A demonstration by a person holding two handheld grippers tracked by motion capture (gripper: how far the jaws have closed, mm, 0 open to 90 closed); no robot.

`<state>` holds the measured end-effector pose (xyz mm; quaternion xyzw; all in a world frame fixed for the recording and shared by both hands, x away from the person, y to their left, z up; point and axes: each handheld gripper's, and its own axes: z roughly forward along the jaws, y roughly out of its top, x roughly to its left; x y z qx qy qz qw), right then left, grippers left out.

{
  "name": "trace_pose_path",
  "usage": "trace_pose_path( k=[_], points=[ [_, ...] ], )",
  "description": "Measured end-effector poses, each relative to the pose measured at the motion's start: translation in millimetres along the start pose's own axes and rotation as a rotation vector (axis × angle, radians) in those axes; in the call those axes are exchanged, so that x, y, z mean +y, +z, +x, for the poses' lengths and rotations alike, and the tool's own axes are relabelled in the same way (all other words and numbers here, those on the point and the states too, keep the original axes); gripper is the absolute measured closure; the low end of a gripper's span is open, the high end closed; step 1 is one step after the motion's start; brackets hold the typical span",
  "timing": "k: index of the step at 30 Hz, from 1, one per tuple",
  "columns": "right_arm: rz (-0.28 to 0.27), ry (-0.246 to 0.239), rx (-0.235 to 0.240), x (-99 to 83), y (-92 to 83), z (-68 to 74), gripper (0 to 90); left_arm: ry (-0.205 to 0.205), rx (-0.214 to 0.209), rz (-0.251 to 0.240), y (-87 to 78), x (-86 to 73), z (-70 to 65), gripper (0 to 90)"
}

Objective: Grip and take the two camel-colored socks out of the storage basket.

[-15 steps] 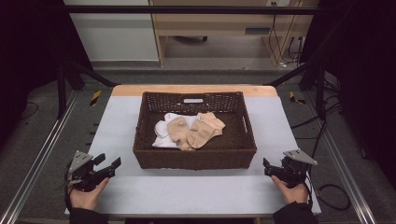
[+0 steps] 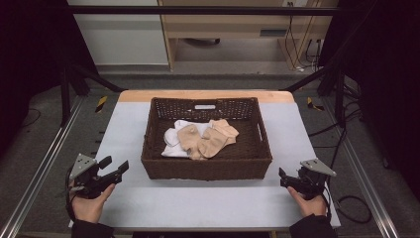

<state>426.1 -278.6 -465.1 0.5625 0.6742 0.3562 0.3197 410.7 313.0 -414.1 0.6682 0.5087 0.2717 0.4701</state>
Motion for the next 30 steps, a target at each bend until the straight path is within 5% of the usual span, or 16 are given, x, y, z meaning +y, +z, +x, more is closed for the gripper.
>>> trace_pose_path(
  k=[19,30],
  points=[
    [-0.024,-0.01,-0.006,1.2,-5.5,1.8,4.6,0.067,-0.041,-0.093,13.4,61.5,-36.1,33.5],
    [-0.03,-0.012,-0.007,1.7,-5.3,1.1,4.5,0.091,-0.072,-0.096,30.9,84.2,-54.8,35.8]
  ],
)
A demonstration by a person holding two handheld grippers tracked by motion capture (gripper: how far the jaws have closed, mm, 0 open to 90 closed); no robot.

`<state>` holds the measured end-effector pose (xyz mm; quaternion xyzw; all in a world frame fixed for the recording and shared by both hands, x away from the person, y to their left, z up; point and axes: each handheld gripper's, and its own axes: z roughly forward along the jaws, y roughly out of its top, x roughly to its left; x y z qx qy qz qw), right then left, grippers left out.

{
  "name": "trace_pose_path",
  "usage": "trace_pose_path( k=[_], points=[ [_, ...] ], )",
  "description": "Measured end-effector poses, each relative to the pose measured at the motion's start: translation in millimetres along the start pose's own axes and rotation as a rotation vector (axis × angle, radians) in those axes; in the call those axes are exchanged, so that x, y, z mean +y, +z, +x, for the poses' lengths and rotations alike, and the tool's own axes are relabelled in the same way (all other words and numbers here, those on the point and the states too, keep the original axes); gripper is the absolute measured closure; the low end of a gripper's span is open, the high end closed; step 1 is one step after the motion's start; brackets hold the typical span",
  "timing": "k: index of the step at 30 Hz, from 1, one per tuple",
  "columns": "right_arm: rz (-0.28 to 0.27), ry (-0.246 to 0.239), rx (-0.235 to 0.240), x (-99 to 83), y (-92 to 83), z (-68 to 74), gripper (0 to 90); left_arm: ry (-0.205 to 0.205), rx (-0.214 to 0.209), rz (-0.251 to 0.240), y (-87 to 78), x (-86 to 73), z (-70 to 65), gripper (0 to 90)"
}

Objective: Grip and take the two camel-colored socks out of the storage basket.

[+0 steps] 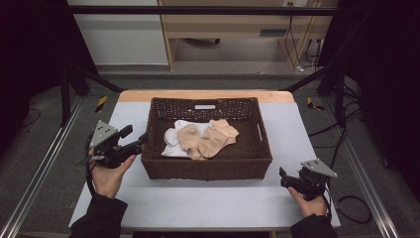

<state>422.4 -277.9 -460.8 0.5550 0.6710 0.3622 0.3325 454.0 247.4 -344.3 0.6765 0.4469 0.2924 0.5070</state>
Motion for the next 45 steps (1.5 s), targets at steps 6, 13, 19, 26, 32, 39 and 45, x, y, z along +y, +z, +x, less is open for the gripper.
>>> trace_pose_path(
  k=[6,13,19,26,32,39,45],
  points=[
    [-0.008,-0.001,-0.002,1.0,-0.7,0.2,4.5,0.0,-0.017,0.011,16.6,9.4,-8.8,36.7],
    [-0.011,-0.002,-0.005,1.2,-0.4,0.2,4.5,0.016,-0.03,0.026,34.2,23.5,-19.6,36.8],
    [-0.019,0.001,-0.003,1.8,-0.2,-0.7,4.0,0.036,-0.024,0.027,54.9,37.0,-29.4,36.6],
    [-0.022,0.002,-0.004,2.1,0.0,-1.3,3.9,0.063,-0.057,0.043,78.6,45.2,-40.0,37.0],
    [-0.017,-0.001,-0.003,2.2,0.7,-1.6,3.9,0.076,-0.065,0.066,101.4,47.5,-45.3,39.9],
    [-0.018,-0.004,-0.006,2.3,0.8,-1.6,3.9,0.094,-0.039,0.105,127.2,39.8,-39.5,42.8],
    [-0.015,-0.013,-0.005,2.3,1.7,-1.4,4.0,0.124,0.0,0.222,150.4,26.6,-32.6,43.4]
  ],
)
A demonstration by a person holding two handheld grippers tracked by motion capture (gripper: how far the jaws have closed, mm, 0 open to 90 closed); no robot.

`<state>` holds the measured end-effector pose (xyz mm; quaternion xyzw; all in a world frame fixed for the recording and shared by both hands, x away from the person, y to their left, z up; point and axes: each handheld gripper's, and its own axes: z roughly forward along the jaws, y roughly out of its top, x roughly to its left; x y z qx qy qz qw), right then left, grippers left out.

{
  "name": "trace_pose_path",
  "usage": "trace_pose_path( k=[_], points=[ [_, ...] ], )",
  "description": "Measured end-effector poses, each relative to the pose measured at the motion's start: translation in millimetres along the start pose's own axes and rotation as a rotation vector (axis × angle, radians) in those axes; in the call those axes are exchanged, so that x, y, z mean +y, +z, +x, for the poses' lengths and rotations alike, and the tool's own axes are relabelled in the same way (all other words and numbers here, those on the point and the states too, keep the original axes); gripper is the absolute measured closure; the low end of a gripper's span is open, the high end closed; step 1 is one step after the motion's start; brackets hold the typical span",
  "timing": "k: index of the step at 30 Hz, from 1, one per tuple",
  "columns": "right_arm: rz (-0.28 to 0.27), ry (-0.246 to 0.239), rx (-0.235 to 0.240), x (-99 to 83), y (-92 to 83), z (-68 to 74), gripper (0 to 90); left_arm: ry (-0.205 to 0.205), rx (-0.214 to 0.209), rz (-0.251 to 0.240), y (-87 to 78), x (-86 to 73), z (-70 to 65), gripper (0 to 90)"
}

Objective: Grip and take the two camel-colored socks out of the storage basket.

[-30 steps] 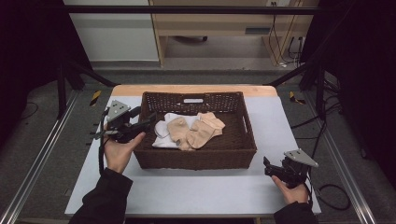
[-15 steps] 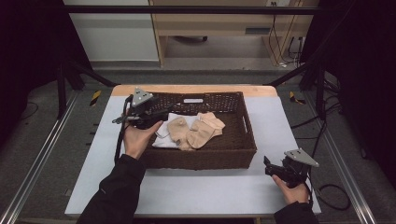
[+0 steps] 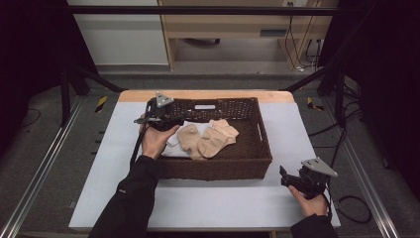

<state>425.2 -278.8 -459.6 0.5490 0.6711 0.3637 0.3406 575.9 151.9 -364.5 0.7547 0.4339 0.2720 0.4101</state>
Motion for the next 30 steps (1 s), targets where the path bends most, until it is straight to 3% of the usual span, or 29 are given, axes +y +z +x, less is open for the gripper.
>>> trace_pose_path(
  k=[4,10,14,17,19,25,30],
  points=[
    [-0.001,0.002,0.001,0.0,0.0,0.1,4.0,0.018,-0.005,0.069,17.7,-6.7,-1.2,44.3],
    [-0.002,-0.003,0.006,0.0,0.5,0.0,4.1,0.024,-0.021,0.126,33.4,-17.4,-1.8,45.2],
    [-0.002,0.0,0.005,0.0,0.6,-0.1,4.1,0.004,-0.021,0.126,33.1,-19.1,1.1,47.2],
    [-0.003,-0.002,0.004,-0.3,0.5,-0.1,4.1,0.006,-0.029,0.179,36.4,-24.2,0.4,45.0],
    [0.002,-0.003,0.009,-0.4,1.1,0.4,4.3,-0.007,-0.041,0.183,37.4,-26.9,-1.3,44.7],
    [0.01,-0.013,0.007,-0.8,2.8,1.2,4.5,0.068,-0.048,0.243,41.3,-31.2,-6.9,43.3],
    [0.009,-0.012,0.011,-1.8,1.4,0.8,4.6,0.069,-0.069,0.281,45.9,-34.7,-6.4,42.4]
  ],
)
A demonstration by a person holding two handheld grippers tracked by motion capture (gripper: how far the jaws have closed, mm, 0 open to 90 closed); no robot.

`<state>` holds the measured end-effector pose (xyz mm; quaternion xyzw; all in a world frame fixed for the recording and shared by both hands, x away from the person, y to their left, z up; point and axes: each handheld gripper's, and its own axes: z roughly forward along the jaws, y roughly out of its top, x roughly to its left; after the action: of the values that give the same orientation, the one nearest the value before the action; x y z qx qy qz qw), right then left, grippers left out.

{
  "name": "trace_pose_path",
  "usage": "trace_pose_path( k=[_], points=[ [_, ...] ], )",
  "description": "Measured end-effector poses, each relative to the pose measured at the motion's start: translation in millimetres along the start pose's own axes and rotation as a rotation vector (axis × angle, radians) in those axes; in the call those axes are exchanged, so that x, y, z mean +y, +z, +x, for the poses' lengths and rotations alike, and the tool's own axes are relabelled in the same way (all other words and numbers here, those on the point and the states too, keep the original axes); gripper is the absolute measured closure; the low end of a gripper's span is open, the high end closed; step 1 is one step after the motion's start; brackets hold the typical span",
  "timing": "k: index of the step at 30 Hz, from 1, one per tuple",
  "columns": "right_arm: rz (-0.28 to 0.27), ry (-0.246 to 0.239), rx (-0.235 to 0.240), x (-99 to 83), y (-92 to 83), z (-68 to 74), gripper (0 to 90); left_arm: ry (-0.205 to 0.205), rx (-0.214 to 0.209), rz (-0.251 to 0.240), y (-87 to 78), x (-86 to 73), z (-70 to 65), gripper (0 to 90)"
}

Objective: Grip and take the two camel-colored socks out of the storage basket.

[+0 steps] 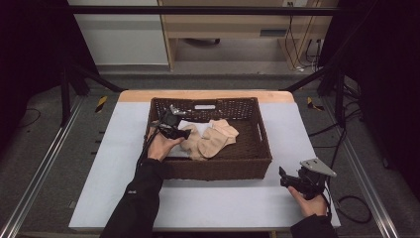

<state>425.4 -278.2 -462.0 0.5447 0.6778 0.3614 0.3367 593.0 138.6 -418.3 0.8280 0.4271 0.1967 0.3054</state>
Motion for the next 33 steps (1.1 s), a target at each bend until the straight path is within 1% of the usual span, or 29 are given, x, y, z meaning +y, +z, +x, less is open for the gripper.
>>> trace_pose_path(
  k=[1,3,5,7,8,9,11,14,18,20,25,27,29,33],
  points=[
    [0.001,0.0,0.001,-0.2,0.0,0.1,4.6,0.011,0.004,0.006,0.9,-0.4,0.2,41.6],
    [0.006,-0.001,0.003,-0.3,0.7,0.6,4.7,0.015,0.008,0.006,1.2,-0.5,0.7,41.4],
    [0.006,-0.005,0.006,-0.4,1.0,1.4,4.8,0.018,-0.002,0.01,3.0,-1.4,1.1,41.5],
    [0.008,-0.007,0.009,-0.5,1.0,1.7,4.8,0.024,-0.014,0.024,5.2,-2.3,0.7,41.6],
    [0.009,-0.007,0.009,-0.6,1.0,1.7,4.8,0.03,-0.013,0.026,6.4,-2.7,0.3,42.2],
    [0.008,-0.006,0.009,-0.6,0.9,1.6,4.8,0.04,-0.015,0.039,6.7,-2.8,0.4,43.3],
    [0.009,-0.001,0.01,-0.5,0.7,1.3,4.8,0.048,-0.015,0.048,7.9,-3.3,-0.3,45.8],
    [0.009,-0.004,0.01,-0.6,1.0,1.2,4.9,0.059,-0.011,0.064,8.0,-3.8,-1.1,53.1],
    [0.011,-0.005,0.01,-0.7,1.1,1.4,5.0,0.049,-0.027,0.094,6.5,-4.0,-3.0,68.8],
    [0.011,-0.005,0.01,-0.7,1.0,1.2,5.0,0.043,-0.04,0.108,5.8,-4.1,-3.5,75.3],
    [0.014,-0.003,0.01,-0.9,0.6,1.2,5.2,0.027,-0.059,0.127,5.2,-4.7,-3.5,82.1],
    [0.014,0.0,0.01,-0.9,0.5,0.8,5.2,0.023,-0.066,0.124,3.9,-4.6,-3.8,83.3],
    [0.012,0.0,0.01,-1.0,0.2,0.4,5.2,0.024,-0.07,0.109,1.1,-4.0,-4.3,83.7],
    [0.012,0.005,0.01,-1.2,-0.4,-0.2,5.2,0.026,-0.078,0.043,-7.4,-1.7,-5.7,84.0]
  ],
)
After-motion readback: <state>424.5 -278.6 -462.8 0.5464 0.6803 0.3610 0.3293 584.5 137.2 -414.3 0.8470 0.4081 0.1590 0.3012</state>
